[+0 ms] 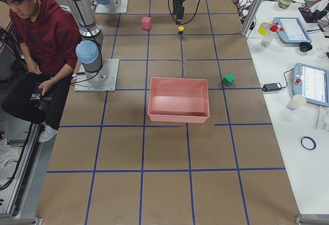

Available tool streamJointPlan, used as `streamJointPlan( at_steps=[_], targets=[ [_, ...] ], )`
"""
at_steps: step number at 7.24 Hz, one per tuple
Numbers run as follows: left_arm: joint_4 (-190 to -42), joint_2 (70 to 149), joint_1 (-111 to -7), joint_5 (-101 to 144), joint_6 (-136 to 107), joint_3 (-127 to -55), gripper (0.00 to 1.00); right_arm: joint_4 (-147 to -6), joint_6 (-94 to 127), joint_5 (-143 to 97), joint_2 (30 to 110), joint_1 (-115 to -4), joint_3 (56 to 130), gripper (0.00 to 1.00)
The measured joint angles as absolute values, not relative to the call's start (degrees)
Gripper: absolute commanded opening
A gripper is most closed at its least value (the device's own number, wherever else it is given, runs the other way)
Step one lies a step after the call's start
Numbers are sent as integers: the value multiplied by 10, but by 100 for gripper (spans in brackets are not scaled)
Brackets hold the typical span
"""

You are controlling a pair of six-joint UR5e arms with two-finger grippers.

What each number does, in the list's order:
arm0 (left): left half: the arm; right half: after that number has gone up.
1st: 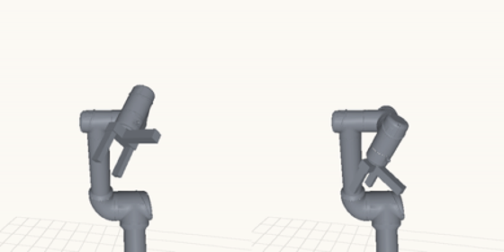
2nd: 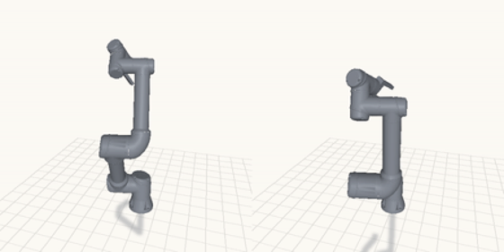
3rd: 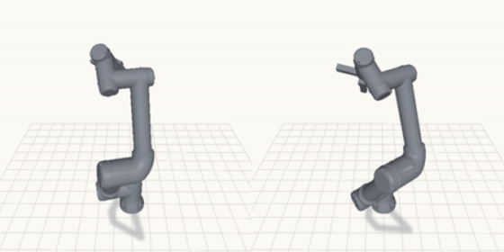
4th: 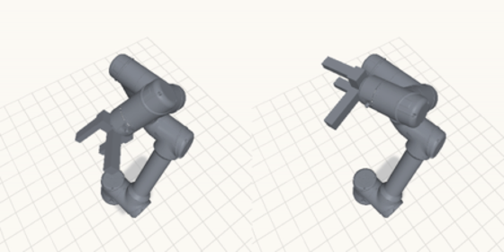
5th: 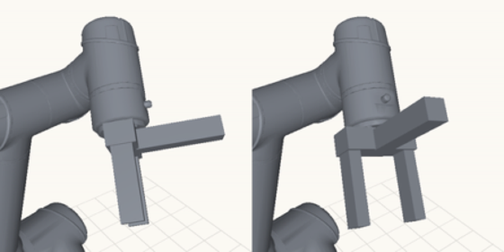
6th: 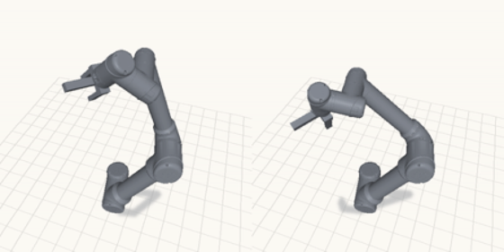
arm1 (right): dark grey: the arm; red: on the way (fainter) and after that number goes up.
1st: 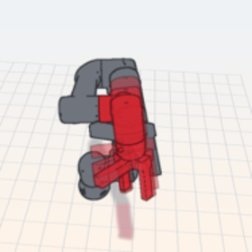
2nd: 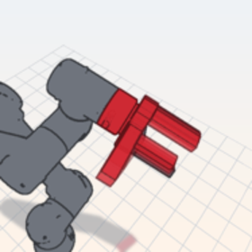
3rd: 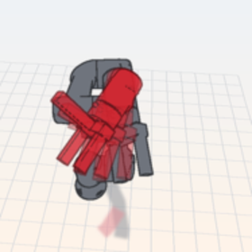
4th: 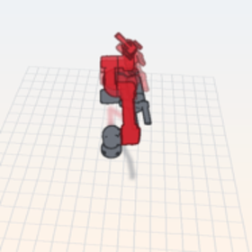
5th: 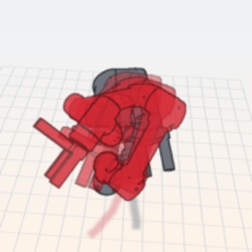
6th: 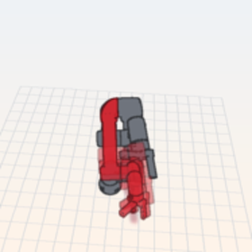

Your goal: Align button upright

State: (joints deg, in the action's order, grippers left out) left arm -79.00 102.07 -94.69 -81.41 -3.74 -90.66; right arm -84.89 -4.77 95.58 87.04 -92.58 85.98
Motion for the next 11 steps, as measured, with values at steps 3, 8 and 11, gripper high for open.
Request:
streamJointPlan(
  at_steps=[3, 8, 11],
  targets=[
    [-802, 946, -945, -876, 108, -904, 100, -847, -46, 955, 875, -920, 860, 100],
    [-798, 889, -945, -881, 124, -927, 100, -846, -44, 924, 882, -918, 837, 100],
    [-843, 879, -944, -927, 61, -901, 100, -846, -46, 923, 882, -919, 836, 100]
  ],
)
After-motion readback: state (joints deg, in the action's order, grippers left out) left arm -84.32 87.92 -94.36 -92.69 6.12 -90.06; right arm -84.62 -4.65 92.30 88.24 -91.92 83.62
